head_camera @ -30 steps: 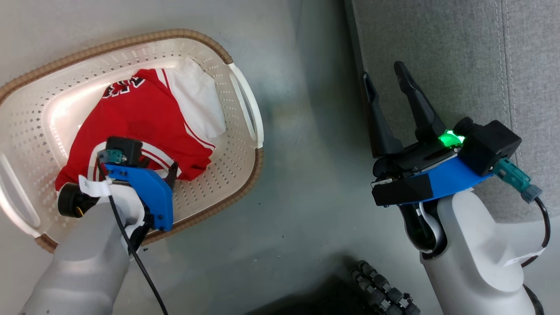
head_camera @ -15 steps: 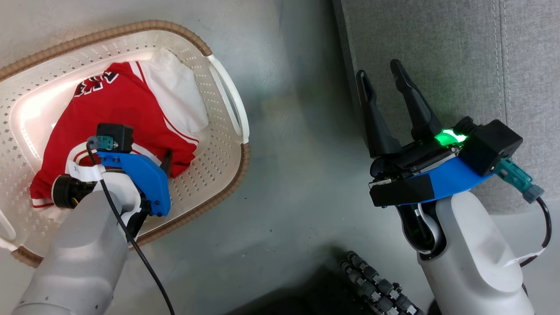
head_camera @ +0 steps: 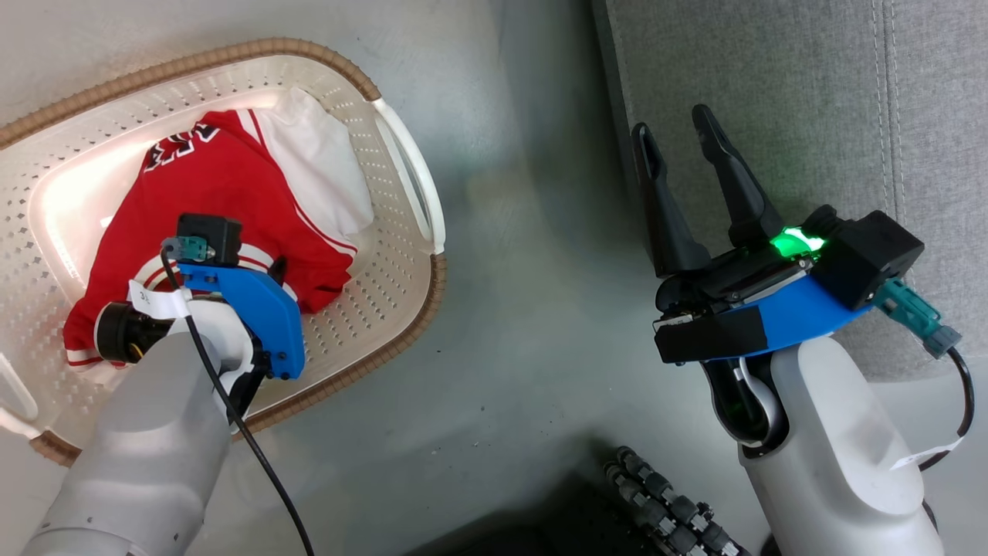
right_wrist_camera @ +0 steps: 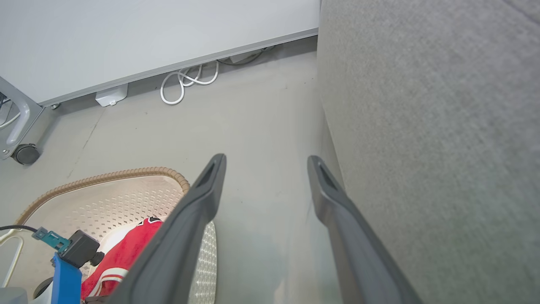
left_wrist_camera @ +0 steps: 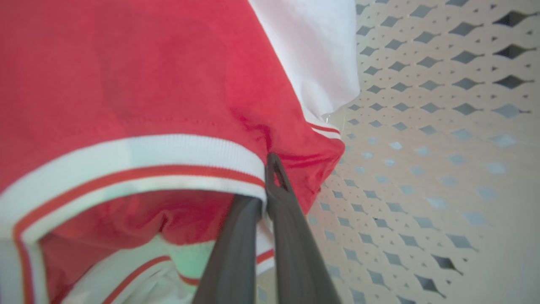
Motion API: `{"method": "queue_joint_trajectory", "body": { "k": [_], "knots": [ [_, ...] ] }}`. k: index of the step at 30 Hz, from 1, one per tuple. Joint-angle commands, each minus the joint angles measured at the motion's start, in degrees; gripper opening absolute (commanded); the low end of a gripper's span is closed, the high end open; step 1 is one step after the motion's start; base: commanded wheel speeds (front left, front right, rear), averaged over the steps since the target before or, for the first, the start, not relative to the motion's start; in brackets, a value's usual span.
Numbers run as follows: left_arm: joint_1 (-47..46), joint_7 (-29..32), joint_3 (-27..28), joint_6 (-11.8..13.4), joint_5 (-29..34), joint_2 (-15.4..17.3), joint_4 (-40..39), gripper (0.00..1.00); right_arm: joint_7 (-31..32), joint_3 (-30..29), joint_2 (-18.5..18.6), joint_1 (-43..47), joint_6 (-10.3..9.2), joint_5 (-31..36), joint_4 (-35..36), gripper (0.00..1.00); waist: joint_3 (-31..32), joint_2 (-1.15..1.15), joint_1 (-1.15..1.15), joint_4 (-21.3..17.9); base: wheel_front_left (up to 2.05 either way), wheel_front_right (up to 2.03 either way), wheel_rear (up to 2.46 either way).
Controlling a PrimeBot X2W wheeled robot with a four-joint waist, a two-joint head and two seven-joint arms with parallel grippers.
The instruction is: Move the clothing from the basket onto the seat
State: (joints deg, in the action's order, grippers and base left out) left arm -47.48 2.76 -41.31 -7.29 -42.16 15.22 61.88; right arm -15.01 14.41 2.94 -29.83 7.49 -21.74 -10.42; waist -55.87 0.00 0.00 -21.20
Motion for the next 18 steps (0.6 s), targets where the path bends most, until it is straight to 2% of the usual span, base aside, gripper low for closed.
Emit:
{"method": "queue_joint_trajectory", "body": {
  "k": [1,9,18],
  "knots": [
    [-1.1,-0.35,-0.18,-0.17,-0.27,-0.15,0.17,0.0,-0.25,-0.06,-0.09,-0.73,0.01,0.26,-0.21,1.0,0.12,0.0,0.0,0.12,0.0,0.0,0.0],
    [-0.97,-2.12,-1.11,-0.2,-0.99,-1.38,0.64,0.0,-0.24,-0.49,-0.09,-0.93,0.01,0.84,-0.76,1.0,2.15,0.0,0.0,0.99,0.0,0.0,0.0],
    [1.87,-6.14,-3.72,-0.23,-3.02,-3.87,-1.54,0.0,-0.22,-1.51,-0.08,1.01,0.01,4.09,-2.92,1.0,12.12,0.0,0.0,4.32,0.0,0.0,0.0]
  ]
}}
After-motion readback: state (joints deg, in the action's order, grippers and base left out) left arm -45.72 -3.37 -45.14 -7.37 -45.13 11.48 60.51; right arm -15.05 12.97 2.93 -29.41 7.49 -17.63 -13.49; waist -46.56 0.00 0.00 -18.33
